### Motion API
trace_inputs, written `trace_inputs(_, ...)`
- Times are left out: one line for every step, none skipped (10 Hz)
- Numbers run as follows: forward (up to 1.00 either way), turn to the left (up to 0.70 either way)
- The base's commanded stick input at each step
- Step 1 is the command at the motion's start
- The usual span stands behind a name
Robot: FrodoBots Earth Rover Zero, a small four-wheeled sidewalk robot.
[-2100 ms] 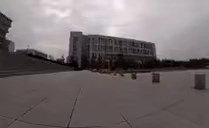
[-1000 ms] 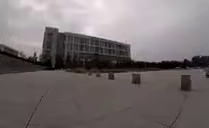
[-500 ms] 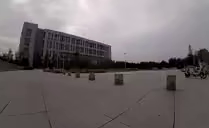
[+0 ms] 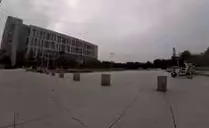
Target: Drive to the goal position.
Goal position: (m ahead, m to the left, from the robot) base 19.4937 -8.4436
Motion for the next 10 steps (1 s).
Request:
trace_inputs(0.70,-0.34)
trace_inputs(0.70,-0.34)
trace_inputs(0.70,-0.34)
trace_inputs(0.70,-0.31)
trace_inputs(0.70,-0.27)
trace_inputs(0.70,-0.16)
trace_inputs(0.70,-0.11)
trace_inputs(0.70,-0.11)
trace_inputs(0.70,-0.11)
trace_inputs(0.70,-0.11)
